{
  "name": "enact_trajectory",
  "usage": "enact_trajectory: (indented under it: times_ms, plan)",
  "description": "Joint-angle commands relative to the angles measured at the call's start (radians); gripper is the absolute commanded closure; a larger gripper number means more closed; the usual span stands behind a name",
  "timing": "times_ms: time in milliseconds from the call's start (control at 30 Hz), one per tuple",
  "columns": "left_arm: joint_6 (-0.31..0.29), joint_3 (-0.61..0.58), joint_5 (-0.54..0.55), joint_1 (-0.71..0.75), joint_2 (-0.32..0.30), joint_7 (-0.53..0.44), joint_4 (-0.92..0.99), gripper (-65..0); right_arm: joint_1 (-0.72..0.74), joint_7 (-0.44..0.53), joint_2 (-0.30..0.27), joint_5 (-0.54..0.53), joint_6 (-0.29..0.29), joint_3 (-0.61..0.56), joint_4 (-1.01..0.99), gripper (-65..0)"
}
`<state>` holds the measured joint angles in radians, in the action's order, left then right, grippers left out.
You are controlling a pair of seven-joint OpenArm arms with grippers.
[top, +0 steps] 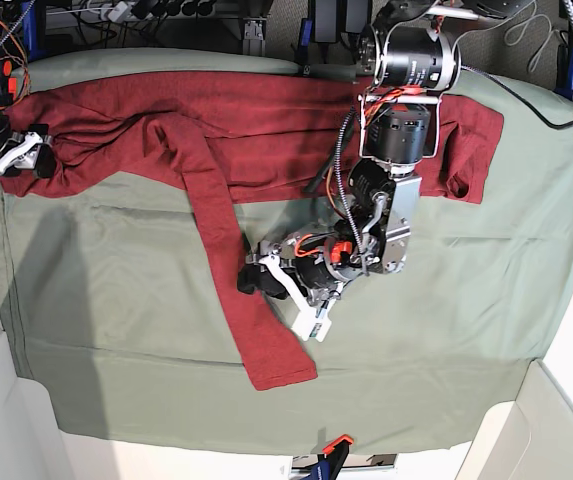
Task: Fold the T-shirt properly
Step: 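Release the left gripper and move it to the long sleeve's cuff, then grasp the sleeve cuff with the left gripper and lift it onto the shirt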
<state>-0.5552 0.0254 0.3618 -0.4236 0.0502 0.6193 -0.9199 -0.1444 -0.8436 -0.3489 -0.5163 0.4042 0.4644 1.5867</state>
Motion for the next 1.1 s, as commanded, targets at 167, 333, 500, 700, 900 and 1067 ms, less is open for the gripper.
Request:
enact_trajectory:
  times_ms: [167, 333, 500, 700, 900, 1067]
  plan:
    - [0.083, -0.108, -0.136, -0.027, 0.013, -0.029, -0.011, -39.5, 0.008, 0.009, -0.017, -0.015, 0.008, 0.010, 0.018, -39.0]
    - [0.194, -0.240, -0.223, -0.027, 0.014, -0.063, -0.011, -38.8, 0.008, 0.009, -0.017, -0.015, 0.008, 0.010, 0.018, -39.0]
    - [0.282, -0.307, -0.323, -0.028, 0.013, -0.069, -0.012, -8.9, 0.008, 0.011, -0.017, -0.015, 0.008, 0.010, 0.018, -39.0]
    - [0.238, -0.306, -0.328, -0.039, -0.005, 0.007, -0.079, 0.0, 0.008, 0.025, -0.017, -0.015, 0.008, 0.010, 0.018, -39.0]
    - [0.137, -0.307, -0.165, 0.000, -0.092, 0.219, -0.402, 0.0, 0.008, 0.028, -0.017, -0.016, 0.008, 0.010, 0.018, -39.0]
    - [0.113, -0.306, -0.073, 0.085, -0.193, 0.253, -0.534, 0.0, 0.008, 0.028, -0.020, -0.013, 0.008, 0.010, 0.018, -39.0]
